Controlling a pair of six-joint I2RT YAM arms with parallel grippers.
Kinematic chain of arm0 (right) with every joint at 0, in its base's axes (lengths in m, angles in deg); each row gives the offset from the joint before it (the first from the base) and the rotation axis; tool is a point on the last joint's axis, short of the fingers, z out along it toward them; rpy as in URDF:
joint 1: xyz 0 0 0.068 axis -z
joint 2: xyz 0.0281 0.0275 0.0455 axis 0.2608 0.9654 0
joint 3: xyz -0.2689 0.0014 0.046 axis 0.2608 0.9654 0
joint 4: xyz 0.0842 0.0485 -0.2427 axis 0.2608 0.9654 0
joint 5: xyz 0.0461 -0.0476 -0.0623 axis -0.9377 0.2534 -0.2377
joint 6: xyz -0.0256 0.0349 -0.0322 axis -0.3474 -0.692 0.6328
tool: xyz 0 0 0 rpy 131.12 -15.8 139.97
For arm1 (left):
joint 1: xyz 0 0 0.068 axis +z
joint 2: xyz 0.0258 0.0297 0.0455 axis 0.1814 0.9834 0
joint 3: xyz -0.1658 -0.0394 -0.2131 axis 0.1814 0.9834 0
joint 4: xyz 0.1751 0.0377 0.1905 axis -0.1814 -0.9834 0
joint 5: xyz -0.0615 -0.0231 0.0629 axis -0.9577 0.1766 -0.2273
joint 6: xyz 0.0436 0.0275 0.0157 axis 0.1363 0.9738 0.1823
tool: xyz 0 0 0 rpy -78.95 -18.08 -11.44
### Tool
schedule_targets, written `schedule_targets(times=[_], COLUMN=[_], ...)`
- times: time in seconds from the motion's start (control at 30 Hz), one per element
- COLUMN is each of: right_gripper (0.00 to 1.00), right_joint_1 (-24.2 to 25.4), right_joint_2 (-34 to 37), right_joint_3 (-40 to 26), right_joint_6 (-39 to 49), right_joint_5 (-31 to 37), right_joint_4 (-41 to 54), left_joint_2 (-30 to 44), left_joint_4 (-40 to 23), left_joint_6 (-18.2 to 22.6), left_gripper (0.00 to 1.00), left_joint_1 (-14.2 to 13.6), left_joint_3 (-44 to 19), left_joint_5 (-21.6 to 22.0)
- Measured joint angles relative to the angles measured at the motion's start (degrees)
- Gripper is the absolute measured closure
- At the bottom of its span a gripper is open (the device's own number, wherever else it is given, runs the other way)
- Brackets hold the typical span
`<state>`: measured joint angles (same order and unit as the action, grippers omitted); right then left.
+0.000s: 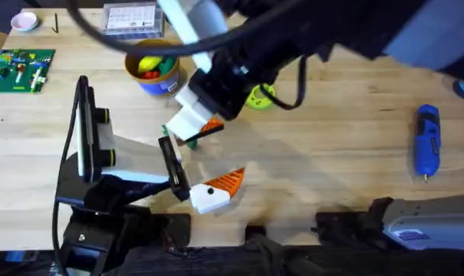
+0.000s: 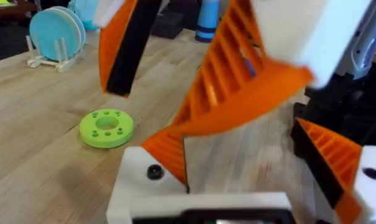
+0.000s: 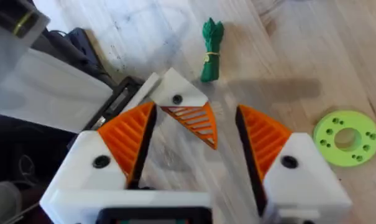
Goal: Pick up the gripper from the table and insert it into the empty holder that is missing its gripper. Then pick up a screw, insert it into the mounting hole, and use the screwdriver to tighten it. Finally, clean up the table by picking up the vegetable and placing it into the bucket.
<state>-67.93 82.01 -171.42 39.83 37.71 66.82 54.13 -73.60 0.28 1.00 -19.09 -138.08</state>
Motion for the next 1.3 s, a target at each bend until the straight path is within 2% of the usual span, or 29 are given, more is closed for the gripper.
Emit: schedule_targets(times=[0.13, 0.3, 0.33, 0.37, 0.4, 0.47, 0.5, 0.73, 0.9, 1.07, 1.2, 1.3], right_gripper=[0.166, 0.164, 0.163, 0.161, 0.160, 0.161, 0.160, 0.161, 0.161, 0.160, 0.160, 0.159], right_joint_1=[3.4, 10.2, 11.8, 16.6, 18.5, 21.6, 23.3, 35.8, 44.8, 54.3, 61.2, 64.3], right_joint_2=[-3.5, -6.4, -6.8, -8.2, -9.0, -10.6, -11.6, -22.5, -29.8, -33.2, -34.0, -34.6], right_joint_3=[0.0, 0.0, 0.0, 0.0, 0.0, 0.0, 0.0, 0.0, 0.0, 0.0, 0.0, 0.6], right_joint_6=[0.0, 0.0, 0.0, 0.0, 0.0, -0.1, -0.1, -0.8, -0.9, -0.9, -0.9, -0.9], right_joint_5=[0.0, 0.0, 0.0, 0.0, 0.0, 0.6, 1.3, 8.7, 12.3, 15.1, 16.6, 16.8], right_joint_4=[0.9, 4.0, 4.7, 6.2, 6.6, 7.2, 7.6, 9.6, 12.3, 17.5, 19.8, 19.9], left_joint_2=[0.0, 0.0, 0.0, 0.0, 0.0, 0.0, 0.0, 0.0, 0.0, 0.0, 0.0, 0.0], left_joint_4=[0.0, 0.0, 0.0, 0.0, 0.0, 0.0, 0.0, 0.0, 0.0, 0.0, 0.0, 0.0], left_joint_6=[0.0, 0.0, 0.0, 0.0, 0.1, 0.2, 0.4, 0.6, 5.5, 10.4, 12.3, 12.9], left_gripper=[0.008, 0.011, 0.054, 0.406, 0.587, 0.872, 0.969, 0.997, 0.997, 0.997, 0.997, 0.997], left_joint_1=[0.0, 0.0, 0.0, 0.0, 0.0, 0.0, 0.0, 0.0, 0.0, 0.0, 0.0, 0.0], left_joint_3=[0.0, 0.0, 0.0, 0.0, 0.0, 0.0, 0.0, 0.0, 0.0, 0.0, 0.0, 0.0], left_joint_5=[0.0, 0.0, 0.0, 0.0, 0.0, 0.0, 0.0, 0.0, -0.2, -0.5, -0.5, -0.5])
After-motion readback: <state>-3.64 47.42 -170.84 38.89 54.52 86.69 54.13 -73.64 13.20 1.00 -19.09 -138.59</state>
